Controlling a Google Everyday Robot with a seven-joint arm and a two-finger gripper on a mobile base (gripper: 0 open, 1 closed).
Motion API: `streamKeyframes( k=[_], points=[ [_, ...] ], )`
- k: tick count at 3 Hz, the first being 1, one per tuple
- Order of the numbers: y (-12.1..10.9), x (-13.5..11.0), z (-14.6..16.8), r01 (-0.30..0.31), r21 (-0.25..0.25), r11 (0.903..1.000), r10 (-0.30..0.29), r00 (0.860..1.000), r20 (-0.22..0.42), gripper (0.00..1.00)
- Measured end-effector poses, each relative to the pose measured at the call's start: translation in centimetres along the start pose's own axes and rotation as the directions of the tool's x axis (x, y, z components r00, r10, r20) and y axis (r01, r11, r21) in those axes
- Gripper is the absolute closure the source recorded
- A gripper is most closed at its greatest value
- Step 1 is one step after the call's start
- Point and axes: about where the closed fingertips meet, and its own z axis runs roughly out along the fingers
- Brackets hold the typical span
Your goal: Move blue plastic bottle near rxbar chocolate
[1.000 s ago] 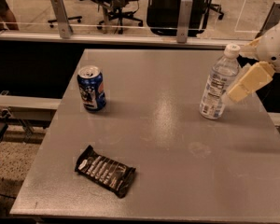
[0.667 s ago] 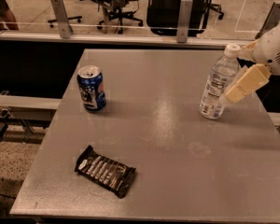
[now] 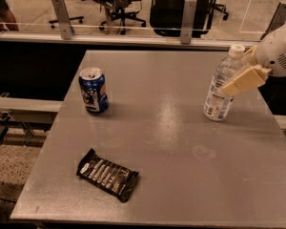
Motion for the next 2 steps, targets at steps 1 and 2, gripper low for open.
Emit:
streamKeyframes(
  k=[1,2],
  points=[
    [0.3,-0.8,0.1,0.003,-0.015,0.9999,-0.003,1.000,0.023,0.65],
    [1.5,-2.8,0.0,0.024,-0.046,0.9987,-0.020,0.997,0.071,0.87]
  ],
)
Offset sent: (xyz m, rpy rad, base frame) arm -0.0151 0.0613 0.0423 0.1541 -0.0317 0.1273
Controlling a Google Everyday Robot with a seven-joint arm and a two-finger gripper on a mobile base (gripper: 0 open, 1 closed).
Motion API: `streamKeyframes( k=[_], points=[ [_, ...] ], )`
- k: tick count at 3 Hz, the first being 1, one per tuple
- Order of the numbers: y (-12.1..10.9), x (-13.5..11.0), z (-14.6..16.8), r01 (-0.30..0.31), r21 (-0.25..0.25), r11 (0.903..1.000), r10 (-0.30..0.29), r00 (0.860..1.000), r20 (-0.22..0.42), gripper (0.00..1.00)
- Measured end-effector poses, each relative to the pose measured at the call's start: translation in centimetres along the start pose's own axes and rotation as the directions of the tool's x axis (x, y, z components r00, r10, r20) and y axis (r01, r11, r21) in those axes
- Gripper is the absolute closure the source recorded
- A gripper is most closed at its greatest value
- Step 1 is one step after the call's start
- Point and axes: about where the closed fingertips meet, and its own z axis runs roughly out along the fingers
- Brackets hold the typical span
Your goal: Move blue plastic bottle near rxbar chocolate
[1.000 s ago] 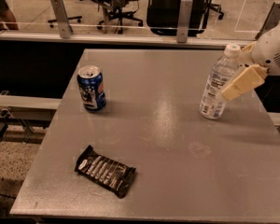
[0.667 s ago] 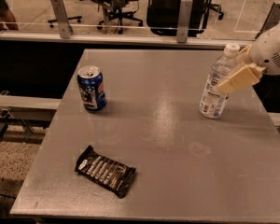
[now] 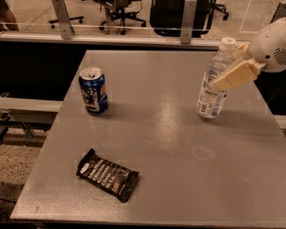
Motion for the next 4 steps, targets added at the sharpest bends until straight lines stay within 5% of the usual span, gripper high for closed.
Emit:
streamKeyframes(
  k=[1,2,4],
  points=[
    [2.4,-3.1,0.7,0.044,-0.067,0.9968,-0.039,0.997,0.073,1.00],
    [5.4,-5.5,1.7,0.090,-0.149,0.9847,-0.070,0.988,0.136,1.00],
    [11.1,-7.1,3.4,0.166,-0.283,0.9447,-0.118,0.977,0.179,1.00]
  ],
)
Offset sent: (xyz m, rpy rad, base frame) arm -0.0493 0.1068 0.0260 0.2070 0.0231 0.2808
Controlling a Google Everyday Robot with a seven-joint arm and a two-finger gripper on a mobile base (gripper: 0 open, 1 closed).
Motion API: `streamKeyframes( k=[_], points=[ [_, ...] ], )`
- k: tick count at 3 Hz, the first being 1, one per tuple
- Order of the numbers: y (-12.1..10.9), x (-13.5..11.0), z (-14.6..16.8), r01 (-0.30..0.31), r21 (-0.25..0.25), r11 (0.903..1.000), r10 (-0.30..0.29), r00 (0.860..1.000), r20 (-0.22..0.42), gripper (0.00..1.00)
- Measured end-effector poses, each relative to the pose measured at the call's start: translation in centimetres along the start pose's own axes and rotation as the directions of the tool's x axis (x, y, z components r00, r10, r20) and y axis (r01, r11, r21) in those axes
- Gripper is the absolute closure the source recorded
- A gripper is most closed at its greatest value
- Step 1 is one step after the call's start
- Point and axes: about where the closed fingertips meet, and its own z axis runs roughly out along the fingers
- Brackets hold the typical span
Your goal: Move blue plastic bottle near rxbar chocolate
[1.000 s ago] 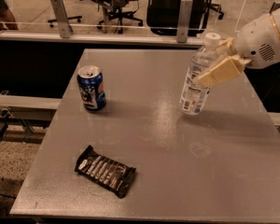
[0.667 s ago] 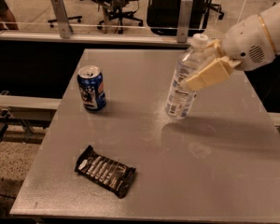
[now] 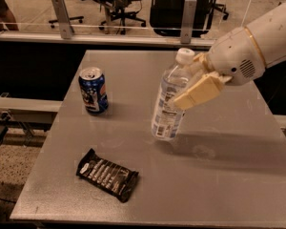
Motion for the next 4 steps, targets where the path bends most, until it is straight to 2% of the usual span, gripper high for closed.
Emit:
streamKeyframes(
  k=[2,4],
  points=[
    [2.7,0.2,3.2,0.046,-0.082,0.9956,-0.048,0.999,-0.022,0.99],
    [3.2,0.1,4.5,0.088,-0.087,0.9923,-0.092,0.994,-0.049,0.56]
  ],
)
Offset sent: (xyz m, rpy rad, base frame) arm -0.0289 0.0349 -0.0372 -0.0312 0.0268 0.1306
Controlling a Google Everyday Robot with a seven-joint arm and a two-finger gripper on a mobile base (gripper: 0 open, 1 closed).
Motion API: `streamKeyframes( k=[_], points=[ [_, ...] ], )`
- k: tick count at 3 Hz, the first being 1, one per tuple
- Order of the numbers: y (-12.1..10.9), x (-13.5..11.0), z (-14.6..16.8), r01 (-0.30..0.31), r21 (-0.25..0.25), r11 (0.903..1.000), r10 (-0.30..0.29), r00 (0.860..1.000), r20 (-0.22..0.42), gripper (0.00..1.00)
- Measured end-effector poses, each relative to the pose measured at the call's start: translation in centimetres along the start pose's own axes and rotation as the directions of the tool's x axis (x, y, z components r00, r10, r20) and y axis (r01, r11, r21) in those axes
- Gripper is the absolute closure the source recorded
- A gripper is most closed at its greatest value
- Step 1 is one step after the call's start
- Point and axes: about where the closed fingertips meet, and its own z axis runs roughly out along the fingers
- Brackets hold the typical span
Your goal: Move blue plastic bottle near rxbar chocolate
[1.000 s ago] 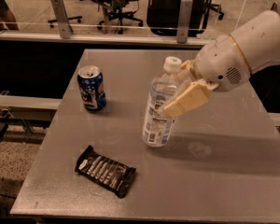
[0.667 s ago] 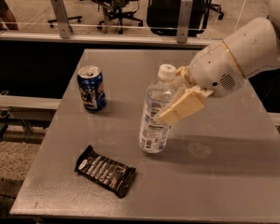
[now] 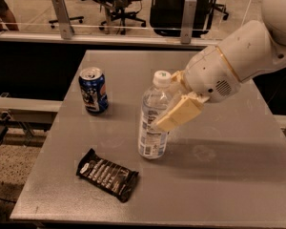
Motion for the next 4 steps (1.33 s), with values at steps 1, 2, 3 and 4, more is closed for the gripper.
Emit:
streamKeyframes(
  k=[1,2,3,4],
  points=[
    [0.77,-0.30,0.67,-0.001,-0.027,0.9996,0.001,1.000,0.011,0.32],
    [1.48,-0.65,1.14,-0.010,-0.058,0.9983,0.011,0.999,0.032,0.09],
    [1.54,-0.82,1.18,-0.006,-0.057,0.9984,0.008,1.000,0.030,0.00],
    [1.54,-0.83,1.19,-0.006,-0.057,0.9984,0.007,1.000,0.030,0.00]
  ],
)
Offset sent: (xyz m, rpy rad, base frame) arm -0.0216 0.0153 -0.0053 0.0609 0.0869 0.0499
